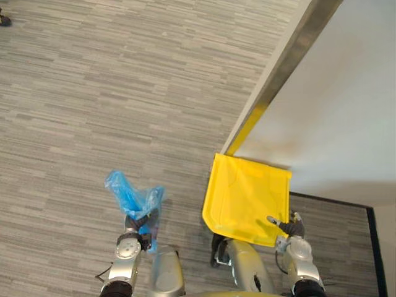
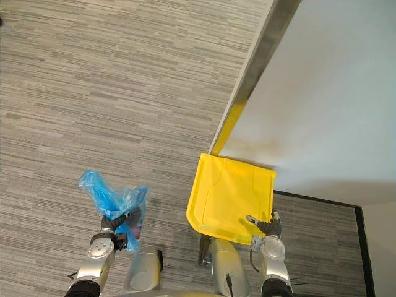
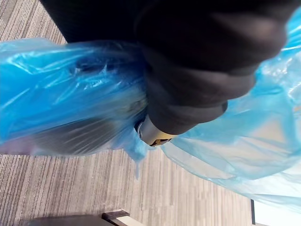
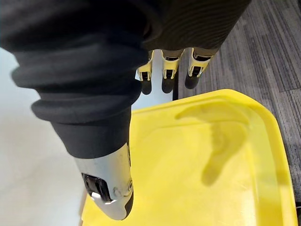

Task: Gather rubbish on tea table into small bin, then transfer packed bag to large trash can.

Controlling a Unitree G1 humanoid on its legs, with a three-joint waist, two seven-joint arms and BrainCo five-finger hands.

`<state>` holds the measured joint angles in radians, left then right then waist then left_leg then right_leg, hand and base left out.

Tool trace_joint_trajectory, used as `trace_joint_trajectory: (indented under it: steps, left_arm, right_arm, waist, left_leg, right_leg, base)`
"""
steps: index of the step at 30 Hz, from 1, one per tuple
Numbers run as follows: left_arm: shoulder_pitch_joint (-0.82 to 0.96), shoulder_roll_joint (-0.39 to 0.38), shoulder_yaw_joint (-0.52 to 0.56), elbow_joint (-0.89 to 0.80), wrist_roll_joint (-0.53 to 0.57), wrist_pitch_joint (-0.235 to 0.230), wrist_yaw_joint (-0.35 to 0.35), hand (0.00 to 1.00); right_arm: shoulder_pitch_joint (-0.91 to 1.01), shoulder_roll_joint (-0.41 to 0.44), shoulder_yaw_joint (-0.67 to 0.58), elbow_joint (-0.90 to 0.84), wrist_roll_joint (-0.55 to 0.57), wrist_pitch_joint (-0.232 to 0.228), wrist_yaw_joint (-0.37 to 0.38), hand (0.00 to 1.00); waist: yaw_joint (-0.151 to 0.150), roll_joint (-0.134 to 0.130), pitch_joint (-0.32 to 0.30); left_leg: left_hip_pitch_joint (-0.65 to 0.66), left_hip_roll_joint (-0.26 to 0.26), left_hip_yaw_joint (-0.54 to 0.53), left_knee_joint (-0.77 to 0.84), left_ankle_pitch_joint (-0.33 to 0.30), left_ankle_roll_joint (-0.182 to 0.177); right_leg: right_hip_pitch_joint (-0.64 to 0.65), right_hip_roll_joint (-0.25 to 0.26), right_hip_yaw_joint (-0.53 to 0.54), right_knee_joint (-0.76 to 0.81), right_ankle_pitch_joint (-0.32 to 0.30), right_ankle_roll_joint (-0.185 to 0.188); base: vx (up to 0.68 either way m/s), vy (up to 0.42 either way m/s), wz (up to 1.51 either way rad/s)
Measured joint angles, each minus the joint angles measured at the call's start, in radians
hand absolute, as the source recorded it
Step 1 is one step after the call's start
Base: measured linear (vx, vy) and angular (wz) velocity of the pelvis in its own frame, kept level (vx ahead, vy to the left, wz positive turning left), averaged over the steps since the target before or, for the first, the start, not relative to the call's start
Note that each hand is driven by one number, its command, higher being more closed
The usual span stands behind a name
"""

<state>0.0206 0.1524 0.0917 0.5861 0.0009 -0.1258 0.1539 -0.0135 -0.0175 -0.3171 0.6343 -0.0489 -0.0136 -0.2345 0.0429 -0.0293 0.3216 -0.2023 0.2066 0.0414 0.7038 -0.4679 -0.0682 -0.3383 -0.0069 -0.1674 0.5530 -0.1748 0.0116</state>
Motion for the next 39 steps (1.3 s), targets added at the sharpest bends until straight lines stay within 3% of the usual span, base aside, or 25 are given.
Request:
trace_joint_trajectory:
  steps: [5, 7, 10, 11, 12, 14, 15, 16, 17, 18, 19, 20, 21, 23, 29, 30, 31, 32, 35, 39]
  left_arm:
    - [0.031, -0.002, 0.005, 0.001, 0.000, 0.001, 0.000, 1.00]
    - [0.040, -0.009, 0.020, 0.012, 0.000, 0.001, 0.000, 1.00]
    - [0.063, -0.013, 0.034, 0.030, 0.000, 0.003, 0.001, 1.00]
    - [0.065, -0.017, 0.036, 0.032, 0.000, 0.003, 0.001, 1.00]
    - [0.066, -0.023, 0.037, 0.031, 0.000, 0.000, 0.001, 1.00]
    - [0.072, -0.020, 0.036, 0.034, 0.000, -0.004, 0.001, 1.00]
    - [0.080, -0.018, 0.037, 0.034, 0.000, -0.003, 0.001, 1.00]
    - [0.111, -0.012, 0.037, 0.034, -0.001, -0.002, 0.001, 1.00]
    - [0.125, -0.010, 0.040, 0.034, 0.000, -0.001, 0.001, 1.00]
    - [0.132, -0.010, 0.045, 0.034, 0.000, 0.000, 0.001, 1.00]
    - [0.137, -0.023, 0.069, 0.039, 0.000, 0.007, 0.002, 1.00]
    - [0.139, -0.047, 0.070, 0.057, 0.000, 0.008, 0.001, 1.00]
    - [0.141, -0.065, 0.069, 0.064, -0.001, 0.009, 0.001, 1.00]
    - [0.155, -0.092, 0.068, 0.065, -0.010, 0.008, 0.000, 1.00]
    - [0.144, -0.082, 0.019, 0.041, -0.030, 0.006, -0.002, 1.00]
    - [0.138, -0.091, 0.021, 0.044, -0.030, 0.008, -0.002, 1.00]
    - [0.139, -0.094, 0.020, 0.044, -0.030, 0.010, -0.002, 1.00]
    - [0.142, -0.099, 0.020, 0.045, -0.030, 0.010, -0.002, 1.00]
    - [0.113, -0.085, 0.019, 0.056, -0.030, 0.009, -0.002, 1.00]
    - [0.115, -0.063, 0.019, 0.090, -0.029, 0.009, -0.002, 1.00]
  right_arm:
    - [0.013, 0.008, 0.005, 0.000, -0.002, 0.000, 0.000, 0.00]
    - [0.017, 0.006, 0.013, 0.000, -0.007, 0.000, 0.001, 0.00]
    - [0.035, -0.003, 0.021, 0.007, -0.042, 0.000, 0.011, 0.00]
    - [0.046, -0.014, 0.021, 0.010, -0.043, 0.000, 0.020, 0.00]
    - [0.050, -0.016, 0.021, 0.010, -0.043, 0.000, 0.021, 0.00]
    - [0.100, -0.017, 0.023, 0.010, -0.043, 0.000, 0.022, 0.00]
    - [0.110, -0.017, 0.024, 0.010, -0.043, 0.000, 0.022, 0.00]
    - [0.132, -0.016, 0.027, 0.012, -0.043, -0.001, 0.023, 0.00]
    - [0.144, -0.017, 0.029, 0.019, -0.043, -0.004, 0.023, 0.00]
    - [0.148, -0.017, 0.029, 0.023, -0.043, -0.006, 0.022, 0.00]
    - [0.146, -0.028, 0.031, 0.036, -0.043, -0.008, 0.021, 0.00]
    - [0.136, -0.044, 0.037, 0.059, -0.044, -0.012, 0.020, 0.00]
    - [0.121, -0.062, 0.042, 0.081, -0.044, -0.015, 0.019, 0.00]
    - [0.095, -0.090, 0.049, 0.139, -0.044, -0.015, 0.019, 0.00]
    - [0.094, -0.091, 0.038, 0.130, -0.041, -0.018, 0.015, 0.00]
    - [0.085, -0.092, 0.036, 0.125, -0.041, -0.021, 0.015, 0.00]
    - [0.083, -0.092, 0.032, 0.123, -0.041, -0.022, 0.015, 0.00]
    - [0.086, -0.084, 0.011, 0.128, -0.041, -0.021, 0.016, 0.00]
    - [0.077, -0.082, -0.003, 0.152, -0.041, -0.021, 0.016, 0.00]
    - [0.073, -0.079, -0.004, 0.187, -0.041, -0.018, 0.016, 0.00]
  waist:
    - [0.006, 0.000, -0.002]
    - [0.030, -0.002, -0.004]
    - [0.028, -0.010, -0.009]
    - [0.026, -0.005, -0.012]
    - [0.026, -0.004, -0.016]
    - [0.025, -0.021, -0.026]
    - [0.026, -0.025, -0.031]
    - [0.025, -0.033, -0.048]
    - [0.027, -0.062, -0.073]
    - [0.029, -0.072, -0.081]
    - [0.030, -0.082, -0.103]
    - [0.036, -0.071, -0.128]
    - [0.032, -0.048, -0.133]
    - [0.028, -0.011, -0.143]
    - [0.026, 0.002, -0.145]
    - [0.024, 0.006, -0.144]
    - [0.023, 0.010, -0.145]
    - [0.016, 0.020, -0.150]
    - [-0.004, 0.026, -0.157]
    - [-0.001, 0.026, -0.157]
  left_leg:
    - [0.010, 0.001, 0.024, 0.013, 0.006, -0.008]
    - [0.029, -0.001, 0.062, -0.007, 0.019, -0.014]
    - [0.056, -0.046, 0.115, -0.078, 0.086, 0.008]
    - [0.062, -0.053, 0.141, -0.130, 0.122, 0.040]
    - [0.066, -0.053, 0.160, -0.158, 0.134, 0.055]
    - [0.067, -0.057, 0.182, -0.205, 0.172, 0.065]
    - [0.067, -0.056, 0.180, -0.213, 0.179, 0.060]
    - [0.059, -0.058, 0.180, -0.234, 0.202, 0.049]
    - [0.045, -0.060, 0.181, -0.246, 0.216, 0.036]
    - [0.033, -0.061, 0.182, -0.250, 0.222, 0.029]
    - [-0.001, -0.067, 0.182, -0.273, 0.248, 0.004]
    - [-0.022, -0.064, 0.184, -0.322, 0.284, -0.009]
    - [-0.031, -0.053, 0.176, -0.351, 0.306, -0.012]
    - [-0.020, -0.047, 0.168, -0.475, 0.405, -0.025]
    - [-0.017, -0.053, 0.108, -0.553, 0.516, -0.056]
    - [-0.009, -0.048, 0.123, -0.524, 0.483, -0.021]
    - [0.009, -0.048, 0.127, -0.531, 0.480, -0.013]
    - [0.050, -0.054, 0.122, -0.595, 0.495, -0.032]
    - [0.078, -0.074, 0.097, -0.698, 0.531, -0.018]
    - [0.094, -0.089, 0.115, -0.733, 0.540, -0.010]
  right_leg:
    - [0.022, -0.013, -0.021, -0.011, 0.018, -0.001]
    - [0.020, -0.019, -0.018, -0.022, 0.046, -0.003]
    - [-0.001, -0.070, -0.021, -0.033, 0.118, 0.017]
    - [-0.002, -0.079, -0.021, -0.066, 0.154, 0.040]
    - [-0.005, -0.084, -0.026, -0.067, 0.151, 0.047]
    - [-0.004, -0.136, -0.053, 0.184, 0.035, 0.038]
    - [0.010, -0.144, -0.053, 0.239, 0.012, 0.042]
    - [0.059, -0.168, -0.056, 0.312, -0.037, 0.067]
    - [0.106, -0.182, -0.057, 0.287, -0.082, 0.096]
    - [0.127, -0.179, -0.059, 0.231, -0.121, 0.120]
    - [0.162, -0.144, -0.071, 0.077, -0.175, 0.089]
    - [0.178, -0.107, -0.065, -0.063, -0.178, 0.043]
    - [0.178, -0.079, -0.064, -0.115, -0.140, 0.013]
    - [0.189, -0.037, -0.057, -0.247, -0.047, -0.004]
    - [0.198, -0.041, -0.112, -0.317, 0.019, -0.048]
    - [0.198, -0.043, -0.113, -0.314, 0.020, -0.048]
    - [0.202, -0.045, -0.114, -0.310, 0.020, -0.046]
    - [0.215, -0.043, -0.125, -0.314, 0.025, -0.039]
    - [0.223, -0.043, -0.137, -0.355, 0.047, -0.012]
    - [0.231, -0.048, -0.114, -0.397, 0.082, 0.013]
  base:
    - [-0.06, 0.034, 0.04]
    - [-0.09, 0.034, -0.37]
    - [-0.15, 0.026, -0.29]
    - [-0.17, 0.005, -0.14]
    - [-0.23, -0.009, 0.01]
    - [-0.21, -0.043, 0.04]
    - [-0.21, -0.151, -0.06]
    - [-0.17, -0.222, -0.07]
    - [-0.14, -0.200, -0.09]
    - [-0.14, -0.230, -0.12]
    - [-0.12, -0.176, -0.24]
    - [-0.15, -0.246, -0.28]
    - [-0.08, -0.122, -0.36]
    - [-0.10, -0.084, -0.24]
    - [-0.06, -0.050, 0.20]
    - [-0.07, -0.023, 0.17]
    - [-0.04, 0.012, 0.14]
    - [-0.08, 0.051, 0.22]
    - [-0.13, 0.077, 0.23]
    - [-0.11, 0.095, -0.13]
